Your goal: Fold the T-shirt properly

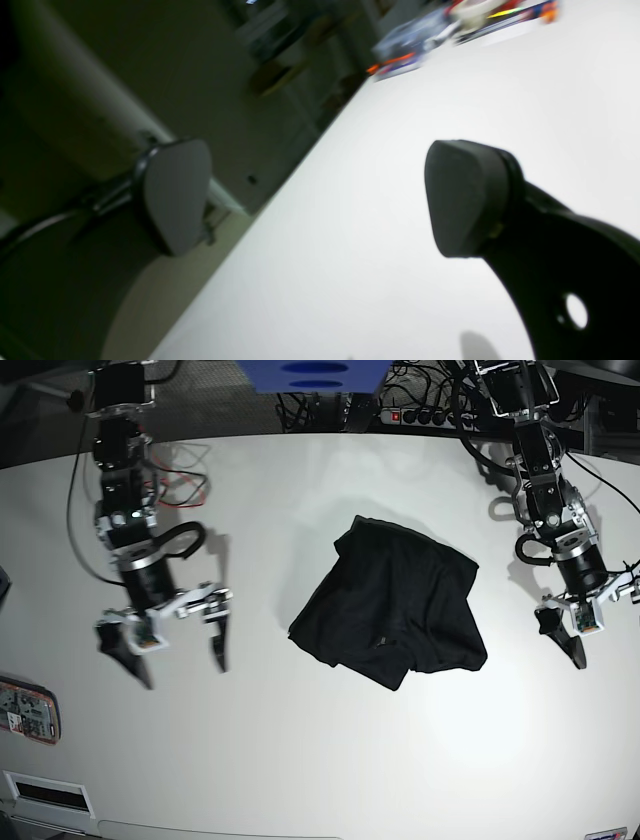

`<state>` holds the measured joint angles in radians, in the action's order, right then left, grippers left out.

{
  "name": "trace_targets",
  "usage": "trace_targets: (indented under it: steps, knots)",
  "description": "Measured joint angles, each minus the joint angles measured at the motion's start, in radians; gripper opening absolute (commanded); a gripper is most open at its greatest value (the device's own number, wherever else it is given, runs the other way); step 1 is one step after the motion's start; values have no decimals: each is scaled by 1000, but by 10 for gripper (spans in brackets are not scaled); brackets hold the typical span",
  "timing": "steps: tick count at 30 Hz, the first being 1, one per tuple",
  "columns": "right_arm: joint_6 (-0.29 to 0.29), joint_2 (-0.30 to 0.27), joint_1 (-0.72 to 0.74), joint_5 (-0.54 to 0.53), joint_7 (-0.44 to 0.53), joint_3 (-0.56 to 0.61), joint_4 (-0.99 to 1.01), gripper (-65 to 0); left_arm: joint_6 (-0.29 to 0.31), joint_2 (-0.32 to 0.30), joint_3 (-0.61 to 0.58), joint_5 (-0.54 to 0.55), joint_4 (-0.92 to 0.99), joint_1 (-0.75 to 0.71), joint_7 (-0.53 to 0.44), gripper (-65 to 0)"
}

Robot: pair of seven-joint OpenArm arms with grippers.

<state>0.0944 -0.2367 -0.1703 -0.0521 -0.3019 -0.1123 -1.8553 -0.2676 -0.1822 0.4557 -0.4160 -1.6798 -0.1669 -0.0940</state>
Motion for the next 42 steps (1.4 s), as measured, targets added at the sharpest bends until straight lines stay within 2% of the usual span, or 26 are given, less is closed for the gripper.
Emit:
trace_targets:
  steps: [2,3,7,9,12,16,17,19,21,24,26,28,30,33,38,42]
  knots:
    - [9,9,-10,0,55,6,-11,-5,-12,-3,6,0,-2,-2,-54,0]
    - [-9,3,-24,0,83,-2,-24,-5,-10,-6,24,-4,-6,-15,-79,0]
    - [-18,-10,-46,0,100,-10,-2,-5,-27,-6,60,0,-5,-44,-113,0]
    - [-5,-4,-40,0,160,-10,8,-5,-8,-3,55,-1,-5,-37,-157,0]
    - [-8,-2,-30,89,295,-7,40,-5,-5,-1,79,-30,-3,-40,-289,0]
    - [-7,5,-37,304,484,-12,166,-5,-16,-4,172,-206,62,-28,-505,0]
    - [-7,25,-40,363,558,-13,186,-5,-11,-2,198,-261,77,-5,-596,0]
    - [-3,92,-40,437,702,-28,208,-5,-17,8,235,-301,91,37,-793,0]
    - [3,163,-32,485,835,-68,235,-5,-23,29,252,-303,107,56,-898,0]
    - [-7,220,-33,490,1008,-167,278,-5,-16,70,277,-312,113,36,-899,0]
    - [-12,229,-35,475,1158,-220,307,-5,-19,77,299,-307,113,25,-906,0]
    - [-11,226,-34,476,1250,-254,342,-5,-21,74,305,-302,113,25,-946,0]
    - [-11,230,-38,485,1278,-282,351,-5,-18,71,301,-305,103,-3,-968,0]
    - [-8,235,-60,493,1386,-324,372,-5,-21,68,297,-283,81,-94,-979,0]
    - [-13,232,-163,476,1444,-414,418,-5,-23,68,296,-118,65,-189,-969,0]
    - [-9,232,-193,463,1430,-417,476,-5,-18,71,293,-45,63,-263,-968,0]
